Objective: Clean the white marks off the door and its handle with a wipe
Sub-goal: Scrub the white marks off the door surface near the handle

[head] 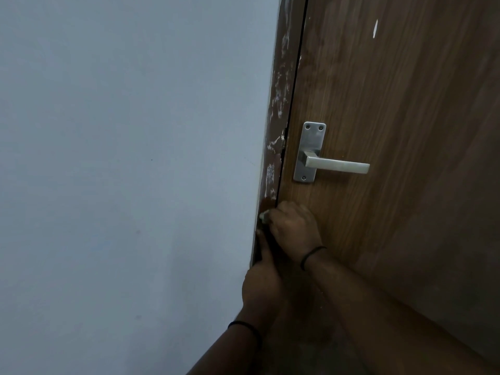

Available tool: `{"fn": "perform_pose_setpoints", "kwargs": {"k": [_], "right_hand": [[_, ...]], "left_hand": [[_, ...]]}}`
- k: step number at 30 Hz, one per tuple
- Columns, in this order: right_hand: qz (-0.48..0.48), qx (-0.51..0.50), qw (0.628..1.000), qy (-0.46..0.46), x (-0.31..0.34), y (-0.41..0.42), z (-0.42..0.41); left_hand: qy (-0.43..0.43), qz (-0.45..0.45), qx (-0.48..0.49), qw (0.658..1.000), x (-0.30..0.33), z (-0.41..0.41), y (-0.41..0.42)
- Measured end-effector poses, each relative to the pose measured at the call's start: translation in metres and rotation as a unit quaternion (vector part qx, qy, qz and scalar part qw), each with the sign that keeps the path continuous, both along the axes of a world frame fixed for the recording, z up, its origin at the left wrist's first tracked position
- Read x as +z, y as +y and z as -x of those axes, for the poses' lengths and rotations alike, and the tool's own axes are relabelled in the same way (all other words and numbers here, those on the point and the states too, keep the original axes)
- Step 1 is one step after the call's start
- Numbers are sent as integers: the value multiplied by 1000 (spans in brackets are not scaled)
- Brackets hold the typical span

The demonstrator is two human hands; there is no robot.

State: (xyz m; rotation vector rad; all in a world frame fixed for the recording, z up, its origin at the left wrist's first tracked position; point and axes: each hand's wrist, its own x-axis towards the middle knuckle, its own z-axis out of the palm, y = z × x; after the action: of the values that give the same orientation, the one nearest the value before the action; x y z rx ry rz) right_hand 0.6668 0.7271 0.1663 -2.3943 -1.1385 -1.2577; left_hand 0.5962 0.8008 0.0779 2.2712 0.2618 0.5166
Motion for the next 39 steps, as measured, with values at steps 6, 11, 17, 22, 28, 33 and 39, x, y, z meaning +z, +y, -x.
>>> {"fn": "perform_pose_setpoints", "kwargs": {"k": [6, 11, 17, 22, 28, 33, 39], "right_hand": [[-146, -14, 989, -22, 48, 15, -7], [-32, -23, 999, -10, 18, 3, -3], [-130, -50, 989, -46, 54, 10, -6], [-115, -46, 992, -19, 64, 19, 3], [-45, -86, 995, -15, 77, 16, 17], [2, -116, 993, -37, 103, 26, 24], [127, -163, 974, -98, 105, 25, 33]], "left_hand": [[-72, -18, -2, 997, 23, -8, -5], [-25, -39, 10, 999, 34, -21, -3], [-56, -35, 12, 998, 45, -9, -7], [-72, -75, -3, 995, 68, -21, -3], [-64, -101, -23, 993, 75, -21, -1], [-44, -134, -38, 989, 77, -22, 1], [-29, -165, -34, 985, 73, -24, 3]]}}
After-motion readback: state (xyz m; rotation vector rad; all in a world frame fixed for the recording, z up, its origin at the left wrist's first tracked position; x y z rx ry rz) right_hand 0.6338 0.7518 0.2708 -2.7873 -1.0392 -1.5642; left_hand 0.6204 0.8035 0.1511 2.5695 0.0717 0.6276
